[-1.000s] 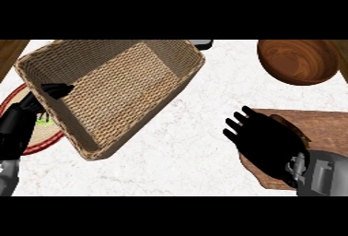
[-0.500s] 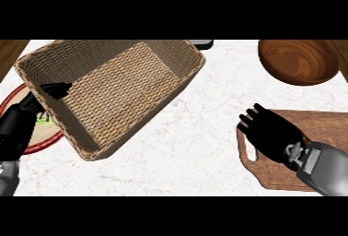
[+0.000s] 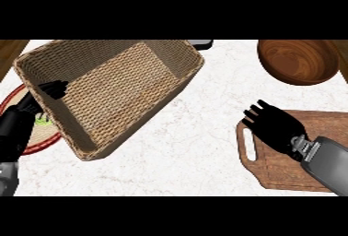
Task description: Pick the sweet potato from the cutting board and place it in the basket
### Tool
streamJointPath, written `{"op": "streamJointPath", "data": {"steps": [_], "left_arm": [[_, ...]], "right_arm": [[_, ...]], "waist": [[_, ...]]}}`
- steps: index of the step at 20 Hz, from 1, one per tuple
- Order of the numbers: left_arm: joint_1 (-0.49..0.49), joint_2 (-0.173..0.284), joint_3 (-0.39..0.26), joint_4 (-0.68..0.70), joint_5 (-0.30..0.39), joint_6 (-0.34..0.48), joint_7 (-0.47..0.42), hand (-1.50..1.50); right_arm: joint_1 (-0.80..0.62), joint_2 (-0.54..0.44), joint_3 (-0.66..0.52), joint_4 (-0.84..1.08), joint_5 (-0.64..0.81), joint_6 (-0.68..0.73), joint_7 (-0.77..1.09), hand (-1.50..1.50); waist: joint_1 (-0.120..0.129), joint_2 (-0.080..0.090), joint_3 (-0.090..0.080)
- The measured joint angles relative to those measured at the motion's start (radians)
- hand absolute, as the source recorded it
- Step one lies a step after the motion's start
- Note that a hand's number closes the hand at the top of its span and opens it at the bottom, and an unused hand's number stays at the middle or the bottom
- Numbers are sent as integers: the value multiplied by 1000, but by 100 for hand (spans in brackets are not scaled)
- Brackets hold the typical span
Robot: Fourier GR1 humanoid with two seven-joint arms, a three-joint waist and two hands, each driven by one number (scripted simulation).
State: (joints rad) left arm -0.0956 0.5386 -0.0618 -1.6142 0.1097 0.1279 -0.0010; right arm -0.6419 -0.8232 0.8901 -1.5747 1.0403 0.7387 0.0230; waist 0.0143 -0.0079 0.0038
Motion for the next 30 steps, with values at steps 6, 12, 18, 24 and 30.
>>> {"op": "streamJointPath", "data": {"steps": [6, 12, 18, 24, 30], "left_arm": [[-32, 4, 44, 34, -5, -33, -15, 0], [-36, -7, 57, 25, -29, -44, -14, 0], [-35, -29, 66, 17, -62, -35, -12, 0], [-18, -48, 74, 4, -74, -51, -22, 0], [-33, -53, 94, 9, -79, -77, -13, 0]], "right_arm": [[23, 24, -17, 59, 68, -80, -57, -150], [64, 28, -44, 142, 115, -179, -120, -150], [73, 21, -88, 187, 146, -211, -174, -150], [95, 38, -114, 248, 200, -251, -198, -150], [94, 89, -146, 323, 246, -275, -213, -150]], "waist": [[-4, -2, 1], [-4, -2, 2], [-5, -4, 3], [-4, -2, 2], [-3, -3, 1]]}}
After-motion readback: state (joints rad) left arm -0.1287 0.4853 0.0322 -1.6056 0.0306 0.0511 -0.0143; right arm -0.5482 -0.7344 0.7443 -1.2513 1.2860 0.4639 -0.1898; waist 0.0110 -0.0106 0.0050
